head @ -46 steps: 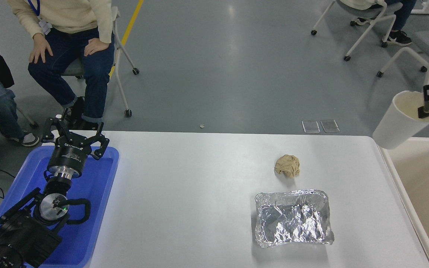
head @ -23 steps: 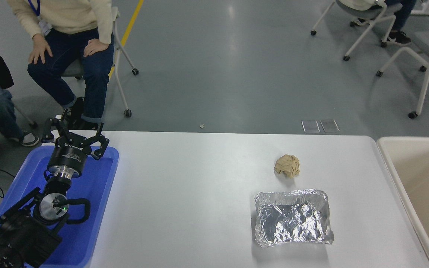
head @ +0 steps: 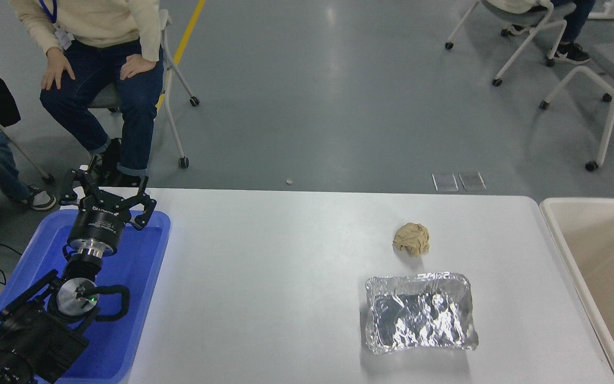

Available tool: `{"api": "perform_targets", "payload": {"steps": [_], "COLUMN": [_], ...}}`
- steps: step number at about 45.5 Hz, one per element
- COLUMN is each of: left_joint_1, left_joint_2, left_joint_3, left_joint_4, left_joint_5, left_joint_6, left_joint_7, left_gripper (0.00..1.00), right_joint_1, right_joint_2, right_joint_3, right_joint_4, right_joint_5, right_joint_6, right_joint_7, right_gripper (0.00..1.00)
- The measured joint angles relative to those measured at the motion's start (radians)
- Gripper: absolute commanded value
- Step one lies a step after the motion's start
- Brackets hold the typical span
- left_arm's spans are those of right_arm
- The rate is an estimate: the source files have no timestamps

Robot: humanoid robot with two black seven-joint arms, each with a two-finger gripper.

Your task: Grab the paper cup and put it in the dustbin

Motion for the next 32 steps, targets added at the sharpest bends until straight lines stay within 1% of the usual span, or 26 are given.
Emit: {"api": "perform_targets", "payload": {"steps": [2,10,15,32], "left_joint_1": [-0.001,0.000,-0.001,-0.001], "left_joint_2": [0.000,-0.001,-0.001,0.000], "left_joint_3": [0.000,0.000,0.000,0.000], "left_joint_4": [-0.001,-0.001,-0.001,-0.001], "left_joint_5": [0.000,0.000,0.000,0.000], "left_joint_6": [0.000,0.000,0.000,0.000], "left_joint_7": [0.000,0.000,0.000,0.000], "left_gripper": [1.00,1.00,1.00,1.00], "right_joint_1": [-0.067,-0.298,-0.397,-0.582], "right_joint_2": [0.006,0.051,0.088,0.206], "right_joint_3": [0.067,0.280,0.365,0.478], "right_joint_4": [-0.075,-0.242,-0.328,-0.452], "right_joint_5": [0.002,0.007,0.008,0.010], "right_joint_6": [-0.004,-0.035,-0.072,-0.242], "right_joint_7": [0.001,-0.001,-0.002,-0.022], "right_gripper": [0.00,0.00,0.00,0.00]}}
